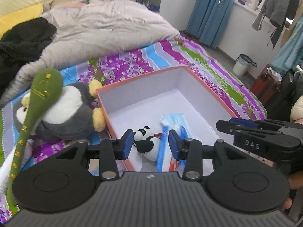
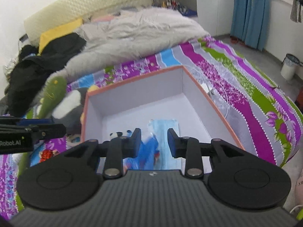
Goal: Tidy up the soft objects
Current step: 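Open the left gripper to drop the bag while the right drops the mask into the box, then move both open grippers back from the box toward the pile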
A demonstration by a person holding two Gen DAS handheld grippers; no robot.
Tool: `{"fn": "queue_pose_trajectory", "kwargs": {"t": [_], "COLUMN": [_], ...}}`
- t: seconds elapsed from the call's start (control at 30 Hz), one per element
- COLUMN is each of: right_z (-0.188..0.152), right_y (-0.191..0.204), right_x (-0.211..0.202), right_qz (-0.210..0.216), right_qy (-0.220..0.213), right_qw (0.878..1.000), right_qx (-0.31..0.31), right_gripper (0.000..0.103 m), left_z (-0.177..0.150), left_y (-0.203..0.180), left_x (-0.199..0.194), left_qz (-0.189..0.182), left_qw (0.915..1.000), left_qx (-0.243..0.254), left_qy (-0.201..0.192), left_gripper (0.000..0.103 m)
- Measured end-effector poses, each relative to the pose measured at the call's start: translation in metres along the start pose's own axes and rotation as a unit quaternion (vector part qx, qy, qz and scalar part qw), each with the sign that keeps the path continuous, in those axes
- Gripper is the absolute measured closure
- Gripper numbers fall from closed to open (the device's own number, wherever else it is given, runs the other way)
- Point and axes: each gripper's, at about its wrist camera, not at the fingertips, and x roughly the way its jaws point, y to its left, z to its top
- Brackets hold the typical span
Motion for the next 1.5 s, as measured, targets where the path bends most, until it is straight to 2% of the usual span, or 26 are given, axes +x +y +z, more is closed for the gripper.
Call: {"fn": "queue_pose_trajectory", "kwargs": {"t": [0.4,0.53,0.8,1.0,1.2,1.5], "right_z": [-0.056,-0.076,-0.112,-0.125,-0.144,-0.168], "right_y": [0.034,0.042,0.050,0.068,0.082,0.098], "right_x": [-0.072,-0.086,-0.108,-0.120,-0.132,-0.148], "right_qz": [0.047,0.056,0.070,0.089,0.110,0.123], "right_qy": [-0.067,-0.080,-0.103,-0.104,-0.081,-0.078], "right_qw": [0.996,0.994,0.991,0.989,0.988,0.986], "right_qx": [-0.034,-0.039,-0.052,-0.061,-0.067,-0.075], "right_gripper": [0.070,0.070,0.070,0.070,0.070,0.070], "left_z": [-0.070,-0.097,-0.134,-0.166,-0.192,-0.238], "left_y": [0.005,0.005,0.014,0.016,0.020,0.035], "left_x": [-0.085,-0.108,-0.142,-0.172,-0.192,-0.209], "left_qz": [-0.006,-0.002,0.015,-0.011,0.010,0.033], "left_qw": [0.9977,0.9953,0.9928,0.9910,0.9898,0.9884], "left_qx": [0.009,0.012,-0.005,-0.029,-0.033,-0.061], "left_qy": [-0.068,-0.096,-0.119,-0.130,-0.138,-0.135], "left_gripper": [0.056,0.056,0.056,0.056,0.056,0.056]}}
